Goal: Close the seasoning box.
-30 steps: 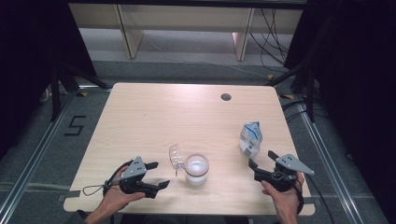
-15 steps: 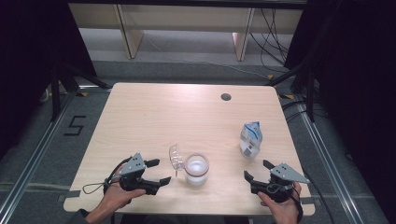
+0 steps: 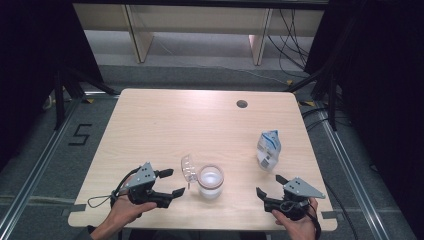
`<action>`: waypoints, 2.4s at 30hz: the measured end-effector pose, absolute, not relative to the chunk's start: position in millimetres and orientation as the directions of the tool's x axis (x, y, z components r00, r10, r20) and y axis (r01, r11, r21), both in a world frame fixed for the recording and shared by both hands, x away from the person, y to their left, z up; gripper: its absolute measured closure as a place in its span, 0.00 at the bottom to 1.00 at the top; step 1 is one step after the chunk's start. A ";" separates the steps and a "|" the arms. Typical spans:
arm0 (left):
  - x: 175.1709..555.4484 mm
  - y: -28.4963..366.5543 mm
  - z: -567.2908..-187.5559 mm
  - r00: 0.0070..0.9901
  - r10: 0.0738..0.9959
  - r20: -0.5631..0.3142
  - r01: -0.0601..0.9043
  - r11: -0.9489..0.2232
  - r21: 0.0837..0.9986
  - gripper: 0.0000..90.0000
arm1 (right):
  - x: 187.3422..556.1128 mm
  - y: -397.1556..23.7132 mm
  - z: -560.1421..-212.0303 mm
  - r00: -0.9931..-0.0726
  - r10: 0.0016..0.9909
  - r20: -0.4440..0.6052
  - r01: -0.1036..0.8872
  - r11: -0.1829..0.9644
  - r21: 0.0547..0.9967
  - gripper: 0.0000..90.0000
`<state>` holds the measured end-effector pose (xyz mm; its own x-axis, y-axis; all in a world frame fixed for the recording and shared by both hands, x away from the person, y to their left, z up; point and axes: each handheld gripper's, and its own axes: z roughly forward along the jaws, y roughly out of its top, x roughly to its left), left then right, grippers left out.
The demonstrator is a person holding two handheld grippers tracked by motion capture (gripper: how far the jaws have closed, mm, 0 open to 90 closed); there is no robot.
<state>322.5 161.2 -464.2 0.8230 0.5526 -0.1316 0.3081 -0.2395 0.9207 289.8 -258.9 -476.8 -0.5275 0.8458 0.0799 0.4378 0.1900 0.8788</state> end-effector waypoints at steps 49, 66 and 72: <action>329.0 133.1 -443.6 0.874 0.480 -0.075 0.221 -0.254 0.942 0.95 | 290.4 -252.4 -479.3 -0.596 0.802 0.039 0.409 0.262 0.874 0.28; 322.2 170.4 -446.8 0.819 0.553 -0.152 0.294 -0.179 0.939 0.38 | 292.3 -253.5 -480.5 -0.590 0.806 0.044 0.410 0.252 0.877 0.27; 314.6 180.4 -453.7 0.815 0.562 -0.142 0.306 -0.208 0.929 0.34 | 295.8 -253.5 -480.5 -0.609 0.792 0.037 0.389 0.258 0.884 0.25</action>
<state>314.6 180.4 -453.7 0.8150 0.5618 -0.1422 0.3056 -0.2081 0.9291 295.8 -253.5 -480.5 -0.6090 0.7923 0.0365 0.3892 0.2584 0.8842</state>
